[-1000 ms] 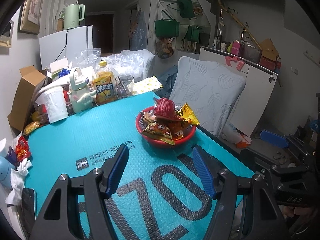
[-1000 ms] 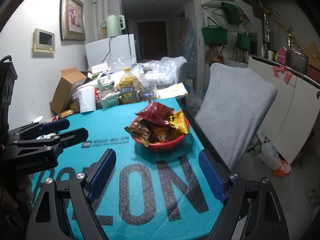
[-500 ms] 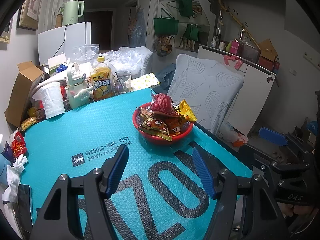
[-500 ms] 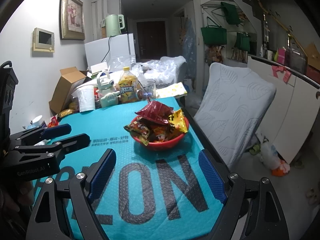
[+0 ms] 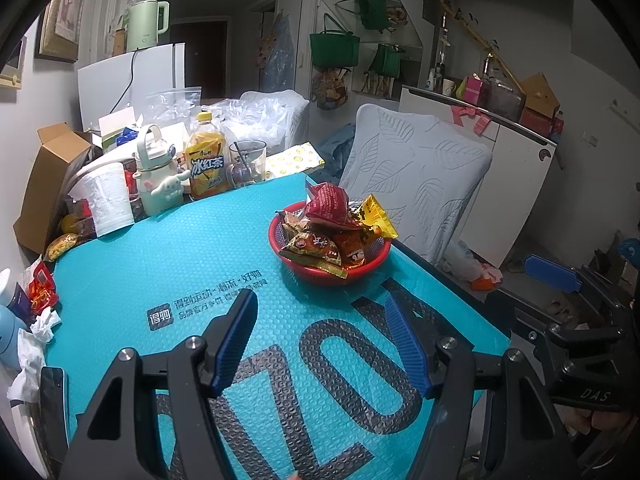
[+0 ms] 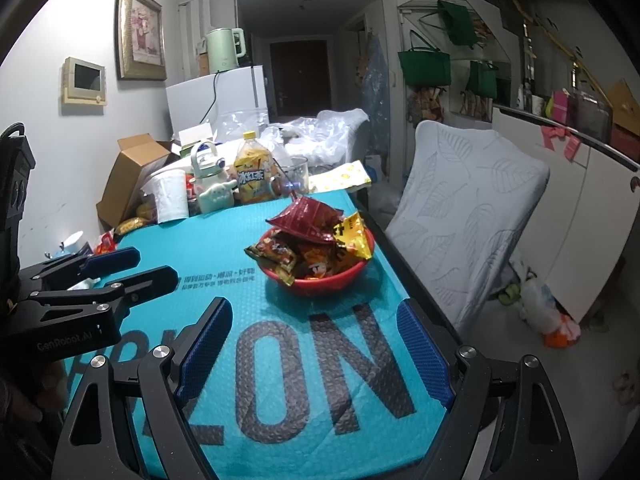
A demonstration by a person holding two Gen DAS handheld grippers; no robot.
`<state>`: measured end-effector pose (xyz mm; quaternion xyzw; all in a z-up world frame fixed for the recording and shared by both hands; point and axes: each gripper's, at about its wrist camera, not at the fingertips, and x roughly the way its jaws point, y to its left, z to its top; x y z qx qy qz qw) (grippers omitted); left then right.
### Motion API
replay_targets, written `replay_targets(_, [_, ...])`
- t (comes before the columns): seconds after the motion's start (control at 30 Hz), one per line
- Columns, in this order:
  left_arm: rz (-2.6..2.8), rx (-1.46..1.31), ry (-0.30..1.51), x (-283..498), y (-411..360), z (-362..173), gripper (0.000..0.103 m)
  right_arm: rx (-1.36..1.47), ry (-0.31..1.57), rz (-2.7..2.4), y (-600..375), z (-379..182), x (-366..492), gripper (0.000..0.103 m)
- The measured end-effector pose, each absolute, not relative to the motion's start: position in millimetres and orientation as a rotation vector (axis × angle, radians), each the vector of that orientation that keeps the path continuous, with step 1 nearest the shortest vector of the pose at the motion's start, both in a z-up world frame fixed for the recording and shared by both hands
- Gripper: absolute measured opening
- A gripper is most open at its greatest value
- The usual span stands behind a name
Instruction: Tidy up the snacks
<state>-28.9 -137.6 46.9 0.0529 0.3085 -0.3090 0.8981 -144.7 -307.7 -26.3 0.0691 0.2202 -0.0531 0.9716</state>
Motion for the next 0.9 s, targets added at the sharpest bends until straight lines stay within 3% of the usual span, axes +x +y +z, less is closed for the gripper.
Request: replay_targets(0.9, [-0.624,0.137,0.657,-27.3,-142.7,41.9,0.065,0.145,0.461,-0.108,-312.6,-30.3,-144.7,0.085])
